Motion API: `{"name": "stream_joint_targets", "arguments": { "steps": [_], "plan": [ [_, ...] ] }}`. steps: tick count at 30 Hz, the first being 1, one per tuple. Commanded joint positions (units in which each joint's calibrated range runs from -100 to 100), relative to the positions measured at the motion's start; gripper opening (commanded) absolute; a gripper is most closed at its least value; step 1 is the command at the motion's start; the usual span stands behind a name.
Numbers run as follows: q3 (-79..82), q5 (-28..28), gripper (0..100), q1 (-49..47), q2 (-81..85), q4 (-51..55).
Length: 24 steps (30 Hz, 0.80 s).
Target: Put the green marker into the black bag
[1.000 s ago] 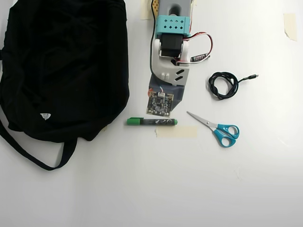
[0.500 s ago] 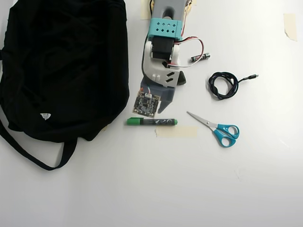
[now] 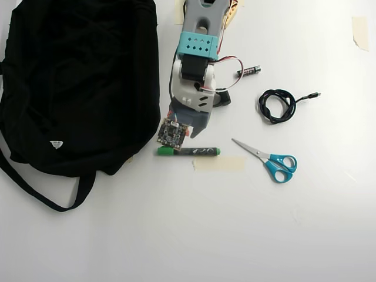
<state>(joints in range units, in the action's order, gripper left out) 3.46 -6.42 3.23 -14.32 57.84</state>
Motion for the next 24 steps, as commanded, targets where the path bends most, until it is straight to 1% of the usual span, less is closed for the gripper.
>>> {"name": "stream_joint_targets", "arguments": {
  "steps": [1,6,12,24],
  "plan": [
    [-1.4,-1.2,2,0.5,-0.1,-0.2],
    [-2.6,-3.0,2,0.0,-0.3,2.2],
    [-6.3,-3.1,2,-0.2,-0.3,7.6],
    [-8.3,-5.5,2,-2.1,-1.0,8.6]
  ]
}}
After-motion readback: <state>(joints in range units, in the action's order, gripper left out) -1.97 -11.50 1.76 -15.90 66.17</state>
